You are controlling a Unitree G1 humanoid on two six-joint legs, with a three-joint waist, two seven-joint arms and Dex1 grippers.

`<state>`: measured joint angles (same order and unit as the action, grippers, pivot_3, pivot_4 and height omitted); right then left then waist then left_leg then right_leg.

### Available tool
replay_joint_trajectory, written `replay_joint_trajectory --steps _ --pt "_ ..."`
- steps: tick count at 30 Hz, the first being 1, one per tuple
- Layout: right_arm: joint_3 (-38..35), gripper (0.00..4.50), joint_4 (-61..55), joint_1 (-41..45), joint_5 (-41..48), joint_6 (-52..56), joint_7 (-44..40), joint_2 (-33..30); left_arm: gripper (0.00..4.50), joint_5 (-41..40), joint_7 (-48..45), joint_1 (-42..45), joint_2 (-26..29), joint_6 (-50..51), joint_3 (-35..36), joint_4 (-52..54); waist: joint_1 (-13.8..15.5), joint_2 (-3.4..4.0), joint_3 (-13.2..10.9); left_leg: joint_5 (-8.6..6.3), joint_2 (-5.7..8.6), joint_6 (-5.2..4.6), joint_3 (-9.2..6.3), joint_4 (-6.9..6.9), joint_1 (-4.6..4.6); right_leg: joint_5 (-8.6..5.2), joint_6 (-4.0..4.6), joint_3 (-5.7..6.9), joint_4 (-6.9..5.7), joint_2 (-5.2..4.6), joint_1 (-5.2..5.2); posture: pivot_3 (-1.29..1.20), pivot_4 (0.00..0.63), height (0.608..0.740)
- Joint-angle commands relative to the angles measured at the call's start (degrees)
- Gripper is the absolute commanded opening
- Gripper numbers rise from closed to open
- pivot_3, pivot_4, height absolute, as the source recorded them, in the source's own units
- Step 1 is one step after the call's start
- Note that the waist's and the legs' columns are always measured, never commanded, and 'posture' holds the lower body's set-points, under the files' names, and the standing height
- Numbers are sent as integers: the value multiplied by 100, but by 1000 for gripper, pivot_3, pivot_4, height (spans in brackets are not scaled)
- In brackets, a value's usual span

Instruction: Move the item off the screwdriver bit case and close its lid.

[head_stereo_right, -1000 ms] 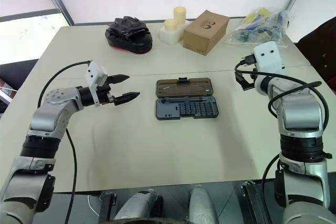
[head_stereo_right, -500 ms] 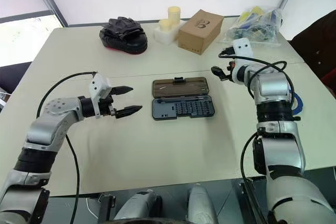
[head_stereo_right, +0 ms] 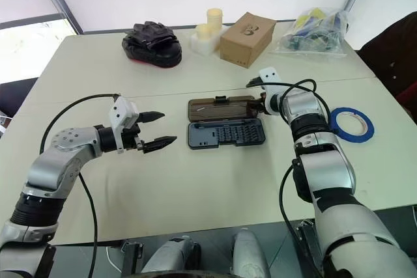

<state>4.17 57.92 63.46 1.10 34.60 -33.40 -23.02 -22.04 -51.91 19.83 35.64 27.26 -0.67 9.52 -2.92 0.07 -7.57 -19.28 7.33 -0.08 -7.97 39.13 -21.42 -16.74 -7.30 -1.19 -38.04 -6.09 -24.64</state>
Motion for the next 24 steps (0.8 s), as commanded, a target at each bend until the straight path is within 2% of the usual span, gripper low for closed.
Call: replay_joint_trajectory --steps 1,2,7,13,16,19,22,24 --pt "151 469 431 -74 -230 -44 -7 110 4500 -78 89 -69 -12 -59 152 238 3 -1 2 0 0 0 -1 0 2 0 0 1 0 0 3 0 150 740" --pt "167 42 450 -84 -261 -41 -27 129 4500 -77 113 -87 -24 -64 154 253 7 -1 2 0 0 0 -2 1 3 0 0 1 0 0 5 0 150 740" --pt "45 42 304 -80 -250 208 9 151 4500 -148 150 -148 -40 -9 159 317 20 -11 9 0 0 0 -5 6 5 0 0 2 0 1 10 0 150 740" --pt "-859 42 -763 -163 233 1683 887 55 4500 -201 14 -220 75 -19 105 363 50 -10 8 0 1 0 -7 5 4 0 0 2 -1 0 10 0 150 740" --pt "-1405 42 -1919 -465 439 2823 1480 116 4500 -193 -15 -214 83 -51 102 318 87 -9 8 0 5 0 -12 5 0 0 0 4 -1 -3 9 0 150 740" --pt "-1735 42 -3763 -1002 587 4138 1818 354 4500 -187 -73 -184 58 -72 61 265 102 -8 7 0 7 0 -15 6 -5 0 0 5 -1 -5 7 0 150 740" --pt "-2102 42 -5444 -1418 563 5334 2189 850 4500 -166 -165 -149 42 -104 -8 195 56 -6 6 0 6 0 -12 1 -9 0 0 3 -5 -5 -1 0 150 740" --pt "-2213 42 -6264 -1649 536 5734 2403 1216 4500 -140 -213 -107 25 -135 -51 136 21 -3 4 0 2 0 -9 -4 -9 0 0 1 -10 -2 -8 0 150 740"
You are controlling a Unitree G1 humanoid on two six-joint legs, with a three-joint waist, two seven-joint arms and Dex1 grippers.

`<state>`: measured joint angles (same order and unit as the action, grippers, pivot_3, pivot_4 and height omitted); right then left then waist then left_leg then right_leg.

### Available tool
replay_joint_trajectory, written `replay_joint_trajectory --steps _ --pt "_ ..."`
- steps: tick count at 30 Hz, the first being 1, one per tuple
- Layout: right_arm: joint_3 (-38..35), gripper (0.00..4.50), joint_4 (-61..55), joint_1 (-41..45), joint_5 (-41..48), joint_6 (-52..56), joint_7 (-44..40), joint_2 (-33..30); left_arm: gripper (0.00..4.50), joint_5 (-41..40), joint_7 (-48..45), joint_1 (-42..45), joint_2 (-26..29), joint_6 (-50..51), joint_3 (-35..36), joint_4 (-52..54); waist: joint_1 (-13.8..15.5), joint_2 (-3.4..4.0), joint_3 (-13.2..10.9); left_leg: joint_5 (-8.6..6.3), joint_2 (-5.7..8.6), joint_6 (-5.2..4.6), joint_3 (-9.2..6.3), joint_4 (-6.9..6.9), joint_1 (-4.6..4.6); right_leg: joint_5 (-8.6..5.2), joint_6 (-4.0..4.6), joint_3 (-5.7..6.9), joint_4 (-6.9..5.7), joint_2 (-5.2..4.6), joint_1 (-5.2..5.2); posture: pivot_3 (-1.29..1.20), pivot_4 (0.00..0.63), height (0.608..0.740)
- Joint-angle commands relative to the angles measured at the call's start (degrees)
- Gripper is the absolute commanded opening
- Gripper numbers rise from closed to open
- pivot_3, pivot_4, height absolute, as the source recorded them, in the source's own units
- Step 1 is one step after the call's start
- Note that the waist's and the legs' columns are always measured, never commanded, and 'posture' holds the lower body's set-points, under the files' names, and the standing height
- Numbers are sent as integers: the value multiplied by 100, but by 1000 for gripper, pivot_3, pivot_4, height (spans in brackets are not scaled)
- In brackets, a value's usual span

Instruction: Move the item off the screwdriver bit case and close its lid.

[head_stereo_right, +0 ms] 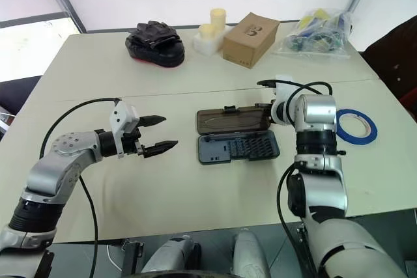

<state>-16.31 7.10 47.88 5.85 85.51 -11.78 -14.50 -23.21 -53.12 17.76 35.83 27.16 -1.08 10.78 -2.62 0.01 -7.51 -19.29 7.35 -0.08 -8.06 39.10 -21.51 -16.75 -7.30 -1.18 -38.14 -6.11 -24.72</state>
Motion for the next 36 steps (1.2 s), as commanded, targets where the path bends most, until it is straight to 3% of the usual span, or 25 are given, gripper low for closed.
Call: replay_joint_trajectory --steps 1,8,12,25,29,35,36 --pt "-167 42 -1508 -217 74 699 341 543 4500 -10 -115 127 -5 -139 -30 -25 -12 3 -2 0 -2 0 4 -2 -1 0 0 -4 -1 1 -3 0 150 740" --pt "-233 42 -2420 -743 -36 699 955 1415 4500 65 -236 236 -45 -220 -124 -169 8 5 -3 0 2 0 5 3 0 0 0 -4 -5 1 -6 0 150 740" --pt "-637 42 -2524 -695 -183 699 1342 1892 4500 80 -243 239 -7 -270 -124 -205 -1 5 -3 0 2 0 5 3 2 0 0 -4 -6 2 -6 0 150 740" --pt "-538 42 -2621 -609 -121 699 1637 2238 4500 90 -193 206 17 -246 -108 -184 -18 7 -4 0 1 0 5 1 2 0 0 -5 -6 2 -8 0 150 740" --pt "-516 1295 -2703 -633 -198 699 1727 2206 4500 112 -156 204 -29 -259 -147 -182 -12 7 -4 0 1 0 5 1 2 0 0 -5 -6 3 -8 0 150 740" --pt "-358 4320 -3051 -570 -75 699 1569 1790 4500 96 -143 220 -105 -263 -109 -264 -1 9 -5 0 2 0 5 1 1 0 0 -5 -6 2 -7 0 150 740" --pt "-341 4426 -3149 -558 -41 699 1515 1706 4500 78 -133 223 -126 -256 -82 -284 4 9 -5 0 2 0 5 1 1 0 0 -5 -6 1 -8 0 150 740"
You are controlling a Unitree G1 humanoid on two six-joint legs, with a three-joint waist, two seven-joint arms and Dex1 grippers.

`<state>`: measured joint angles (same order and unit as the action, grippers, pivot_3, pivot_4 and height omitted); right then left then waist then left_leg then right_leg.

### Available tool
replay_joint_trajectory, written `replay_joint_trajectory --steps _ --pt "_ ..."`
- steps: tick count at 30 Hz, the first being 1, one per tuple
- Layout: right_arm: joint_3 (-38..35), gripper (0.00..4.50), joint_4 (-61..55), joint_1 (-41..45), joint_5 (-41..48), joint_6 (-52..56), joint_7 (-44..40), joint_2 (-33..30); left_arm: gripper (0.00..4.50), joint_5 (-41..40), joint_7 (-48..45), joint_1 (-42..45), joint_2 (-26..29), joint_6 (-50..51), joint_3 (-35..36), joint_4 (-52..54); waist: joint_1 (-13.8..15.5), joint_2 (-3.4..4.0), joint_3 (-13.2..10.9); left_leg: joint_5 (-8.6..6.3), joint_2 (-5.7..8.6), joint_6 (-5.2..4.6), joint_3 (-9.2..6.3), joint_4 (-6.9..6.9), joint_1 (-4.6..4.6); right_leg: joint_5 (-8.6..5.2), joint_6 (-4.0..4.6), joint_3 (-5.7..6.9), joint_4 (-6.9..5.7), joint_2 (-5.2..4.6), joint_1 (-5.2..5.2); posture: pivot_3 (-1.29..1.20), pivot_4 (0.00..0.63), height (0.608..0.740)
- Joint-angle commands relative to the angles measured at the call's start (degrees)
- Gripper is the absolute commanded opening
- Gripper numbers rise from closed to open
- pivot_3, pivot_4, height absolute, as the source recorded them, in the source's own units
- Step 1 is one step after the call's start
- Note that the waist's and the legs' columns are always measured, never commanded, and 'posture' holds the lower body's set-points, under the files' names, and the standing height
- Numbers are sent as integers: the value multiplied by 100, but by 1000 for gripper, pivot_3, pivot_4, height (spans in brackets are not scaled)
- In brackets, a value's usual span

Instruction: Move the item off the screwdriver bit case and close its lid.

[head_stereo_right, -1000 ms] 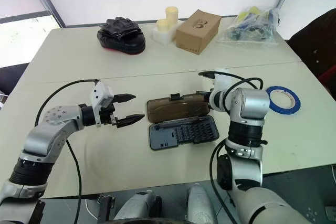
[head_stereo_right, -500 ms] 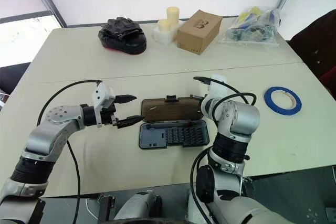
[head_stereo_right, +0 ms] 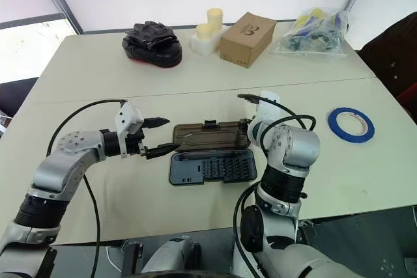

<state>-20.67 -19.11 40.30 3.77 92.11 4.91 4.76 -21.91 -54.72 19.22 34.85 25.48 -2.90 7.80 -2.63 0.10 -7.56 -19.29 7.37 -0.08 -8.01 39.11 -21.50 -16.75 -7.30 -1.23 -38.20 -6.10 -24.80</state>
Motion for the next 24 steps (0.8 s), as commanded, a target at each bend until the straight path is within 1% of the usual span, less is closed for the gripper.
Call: replay_joint_trajectory --steps 1,3,6,8,10,11,13,14,15,17,18,19,20,22,24 --pt "177 4426 -711 186 322 39 -334 -407 4500 -141 66 99 -81 -29 195 -44 3 0 0 0 1 0 0 0 0 0 0 0 0 -1 0 0 150 740" --pt "445 4426 -1165 147 841 39 -839 -1076 4500 -481 227 218 -239 193 560 -233 13 1 -1 0 1 0 0 1 0 0 0 0 1 -1 1 0 150 740" --pt "353 4426 -1407 312 1982 39 -1532 -1957 4500 -999 378 515 -357 611 1054 -505 8 0 -1 0 0 -1 -2 4 -4 0 0 2 4 0 2 0 150 740" --pt "216 4426 -1316 461 2824 39 -1872 -2520 4500 -1103 286 624 -292 767 1090 -559 2 -1 0 -1 -1 -1 -2 3 -3 0 0 2 6 0 3 0 150 740" --pt "38 4426 -1351 804 2903 14 -2236 -2856 4500 -1163 -28 643 -176 925 868 -468 -3 2 -2 -1 -1 -1 0 -4 2 0 0 1 6 -1 3 0 150 740" --pt "179 4482 -1309 725 2834 -172 -2341 -3111 4242 -1141 -177 593 -129 954 699 -389 1 3 -2 -1 -1 -2 2 -5 0 0 0 -1 7 -1 2 0 150 740" --pt "745 4500 -1206 272 2704 -977 -2728 -3680 3653 -1060 -427 477 -65 934 385 -256 31 -4 2 -1 -2 -2 0 -6 2 0 0 1 8 -1 5 0 150 740" --pt "1071 4500 -1060 -66 2518 -1625 -2962 -3908 3149 -1075 -539 423 -51 972 239 -142 51 -9 4 -2 -1 -4 -5 -4 2 0 0 2 11 -2 11 0 150 740" --pt "1395 4500 -907 -391 2175 -2506 -3169 -4121 2713 -1098 -637 380 -29 1004 115 -17 65 -18 8 -4 0 -7 -5 -1 3 0 0 2 15 -2 15 0 150 740" --pt "2001 4500 -404 -971 1409 -4084 -3397 -4493 1642 -999 -838 293 73 923 -131 193 71 -19 3 -5 4 -9 -1 5 2 0 -1 1 22 -5 21 0 150 740" --pt "2223 4500 -134 -1161 1104 -4666 -3468 -4617 1152 -868 -970 238 170 791 -272 279 71 -17 2 -5 5 -9 2 8 1 0 -1 0 22 -7 20 0 150 740" --pt "2308 4500 195 -1280 967 -5089 -3533 -4610 585 -721 -1135 172 296 642 -444 394 64 -17 2 -5 5 -8 6 8 2 0 -1 -1 21 -8 18 0 150 740" --pt "2411 4500 518 -1305 805 -5509 -3567 -4608 130 -589 -1232 119 382 508 -602 491 53 -16 1 -4 3 -8 7 8 3 0 -1 -1 20 -7 17 0 150 740" --pt "2519 4500 895 -1272 629 -6039 -3646 -4546 56 -455 -1333 47 470 314 -740 563 28 -10 -2 -4 1 -8 10 3 7 0 -1 -1 21 -5 17 0 150 740" --pt "2528 4500 1122 -1173 610 -6234 -3723 -4409 56 -403 -1385 -21 503 209 -784 589 21 -9 -3 -4 0 -8 11 2 6 0 -1 -1 21 -4 15 0 150 740"
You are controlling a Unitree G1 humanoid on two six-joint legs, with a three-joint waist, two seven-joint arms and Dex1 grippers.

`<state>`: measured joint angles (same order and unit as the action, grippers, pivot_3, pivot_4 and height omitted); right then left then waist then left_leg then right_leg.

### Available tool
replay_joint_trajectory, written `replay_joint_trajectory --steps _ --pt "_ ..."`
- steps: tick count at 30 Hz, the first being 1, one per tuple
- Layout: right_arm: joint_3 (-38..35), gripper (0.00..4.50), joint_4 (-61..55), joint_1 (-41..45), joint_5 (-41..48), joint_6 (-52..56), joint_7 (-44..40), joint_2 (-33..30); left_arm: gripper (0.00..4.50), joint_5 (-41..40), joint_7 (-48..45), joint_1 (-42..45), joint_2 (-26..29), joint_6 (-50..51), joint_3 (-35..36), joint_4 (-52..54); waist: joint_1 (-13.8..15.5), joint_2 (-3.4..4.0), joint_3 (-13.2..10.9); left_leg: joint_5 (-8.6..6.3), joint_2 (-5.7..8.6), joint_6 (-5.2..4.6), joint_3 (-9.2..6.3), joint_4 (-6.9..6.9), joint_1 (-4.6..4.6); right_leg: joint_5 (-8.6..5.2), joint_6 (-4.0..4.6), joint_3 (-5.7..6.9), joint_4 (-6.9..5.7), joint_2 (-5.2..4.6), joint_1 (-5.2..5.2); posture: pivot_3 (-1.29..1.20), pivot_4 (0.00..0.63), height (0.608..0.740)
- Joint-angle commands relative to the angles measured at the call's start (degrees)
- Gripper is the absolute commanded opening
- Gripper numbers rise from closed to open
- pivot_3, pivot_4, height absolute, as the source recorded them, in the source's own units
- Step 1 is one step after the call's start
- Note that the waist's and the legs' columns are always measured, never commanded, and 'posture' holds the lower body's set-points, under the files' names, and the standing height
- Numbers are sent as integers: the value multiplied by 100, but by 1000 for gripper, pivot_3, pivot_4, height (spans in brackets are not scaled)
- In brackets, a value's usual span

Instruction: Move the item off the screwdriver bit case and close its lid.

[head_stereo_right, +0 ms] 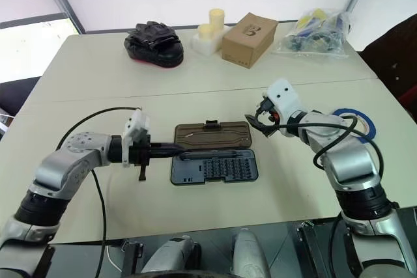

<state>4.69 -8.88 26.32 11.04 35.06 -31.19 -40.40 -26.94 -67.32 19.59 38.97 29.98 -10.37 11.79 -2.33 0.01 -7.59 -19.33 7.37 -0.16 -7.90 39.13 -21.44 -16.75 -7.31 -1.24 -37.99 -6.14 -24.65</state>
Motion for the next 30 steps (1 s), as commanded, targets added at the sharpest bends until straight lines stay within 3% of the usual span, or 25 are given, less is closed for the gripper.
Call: replay_joint_trajectory --steps 1,10,14,21,26,30 --pt "-11 4500 214 277 -135 -594 -142 168 56 149 -151 -96 102 -299 -77 205 -11 0 0 0 -4 0 0 -1 0 0 0 0 1 4 -1 0 150 740" --pt "316 4500 652 791 -314 -462 -643 378 56 2260 45 -261 384 -2158 -1154 -759 149 1 1 0 -4 0 -2 4 3 0 0 0 13 7 11 0 150 740" --pt "1008 4500 1206 1194 -918 -636 -1122 142 56 2249 80 -322 287 -2270 -1158 -856 164 5 5 0 -6 0 -3 4 8 0 0 1 20 8 20 0 150 740" --pt "1870 4500 3086 2436 -1637 -1104 -1969 440 56 2230 259 -338 101 -2221 -1125 -816 152 5 6 0 -6 0 -3 4 8 0 0 1 19 8 19 0 150 740" --pt "2137 4500 4265 2995 -1821 -1258 -2752 690 56 2210 386 -293 -48 -2110 -1110 -774 165 3 7 0 -4 0 -6 5 8 0 0 4 17 8 20 0 150 740" --pt "2141 4500 4504 3081 -1830 -1223 -3234 815 56 2240 535 -304 -139 -2045 -1098 -787 162 2 11 0 -4 0 -11 5 9 0 0 7 14 9 21 0 150 740"
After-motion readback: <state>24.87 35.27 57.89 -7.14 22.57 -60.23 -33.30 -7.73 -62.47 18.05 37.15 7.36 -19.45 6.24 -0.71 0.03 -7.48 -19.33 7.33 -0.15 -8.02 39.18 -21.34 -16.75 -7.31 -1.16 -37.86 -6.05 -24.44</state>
